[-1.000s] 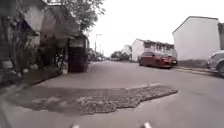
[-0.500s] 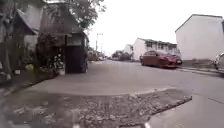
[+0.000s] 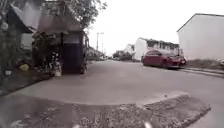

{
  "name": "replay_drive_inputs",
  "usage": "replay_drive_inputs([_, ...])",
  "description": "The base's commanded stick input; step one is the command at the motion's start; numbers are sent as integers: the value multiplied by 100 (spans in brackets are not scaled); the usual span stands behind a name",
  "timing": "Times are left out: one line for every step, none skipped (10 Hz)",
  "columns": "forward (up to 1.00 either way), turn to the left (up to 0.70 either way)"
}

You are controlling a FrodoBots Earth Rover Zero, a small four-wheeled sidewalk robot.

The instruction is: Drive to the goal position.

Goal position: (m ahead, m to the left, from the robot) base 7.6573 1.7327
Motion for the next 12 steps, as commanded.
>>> replay_drive_inputs([70, 11])
replay_drive_inputs([70, 16])
replay_drive_inputs([70, 10])
replay_drive_inputs([70, 5])
replay_drive_inputs([70, 0])
replay_drive_inputs([70, 0])
replay_drive_inputs([70, 0])
replay_drive_inputs([70, 0])
replay_drive_inputs([70, 0])
replay_drive_inputs([70, 0])
replay_drive_inputs([70, 0])
replay_drive_inputs([70, 0])
